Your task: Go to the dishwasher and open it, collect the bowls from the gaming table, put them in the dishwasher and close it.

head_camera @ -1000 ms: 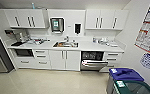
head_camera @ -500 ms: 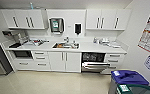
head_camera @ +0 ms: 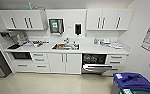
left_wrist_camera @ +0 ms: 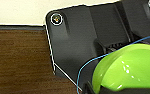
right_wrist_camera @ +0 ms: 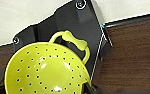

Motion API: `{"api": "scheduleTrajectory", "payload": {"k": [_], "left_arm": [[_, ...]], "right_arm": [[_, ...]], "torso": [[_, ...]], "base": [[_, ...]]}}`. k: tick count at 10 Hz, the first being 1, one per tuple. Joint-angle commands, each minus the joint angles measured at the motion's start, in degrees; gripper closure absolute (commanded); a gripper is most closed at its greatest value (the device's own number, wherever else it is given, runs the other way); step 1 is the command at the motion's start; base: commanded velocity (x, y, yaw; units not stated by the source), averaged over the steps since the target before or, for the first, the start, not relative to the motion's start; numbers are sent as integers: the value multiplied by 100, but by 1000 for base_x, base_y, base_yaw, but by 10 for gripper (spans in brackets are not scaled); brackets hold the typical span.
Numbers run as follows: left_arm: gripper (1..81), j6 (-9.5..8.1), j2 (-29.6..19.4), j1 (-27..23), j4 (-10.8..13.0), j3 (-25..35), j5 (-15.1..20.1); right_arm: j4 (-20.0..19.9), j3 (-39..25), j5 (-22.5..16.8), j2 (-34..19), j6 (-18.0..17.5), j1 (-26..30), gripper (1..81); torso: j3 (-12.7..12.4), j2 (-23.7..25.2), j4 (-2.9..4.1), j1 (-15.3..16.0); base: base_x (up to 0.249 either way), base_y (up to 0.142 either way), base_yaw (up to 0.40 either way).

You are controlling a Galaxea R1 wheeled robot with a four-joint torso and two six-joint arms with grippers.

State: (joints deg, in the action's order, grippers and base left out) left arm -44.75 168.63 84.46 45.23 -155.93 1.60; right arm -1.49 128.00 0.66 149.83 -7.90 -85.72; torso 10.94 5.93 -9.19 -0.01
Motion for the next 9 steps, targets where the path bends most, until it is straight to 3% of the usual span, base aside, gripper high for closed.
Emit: {"api": "scheduleTrajectory", "payload": {"k": [1, 9], "left_arm": [[811, 37, -40, -241, 39, 1, 253], [811, 37, -31, -241, 30, 10, 262]], "right_arm": [[34, -39, -321, -162, 25, 235, 811], [34, -31, -312, -153, 17, 226, 811]], "torso": [[0, 0, 0, 1], [-2, 0, 0, 1]], "base": [[146, 0, 0], [146, 0, 0]]}}
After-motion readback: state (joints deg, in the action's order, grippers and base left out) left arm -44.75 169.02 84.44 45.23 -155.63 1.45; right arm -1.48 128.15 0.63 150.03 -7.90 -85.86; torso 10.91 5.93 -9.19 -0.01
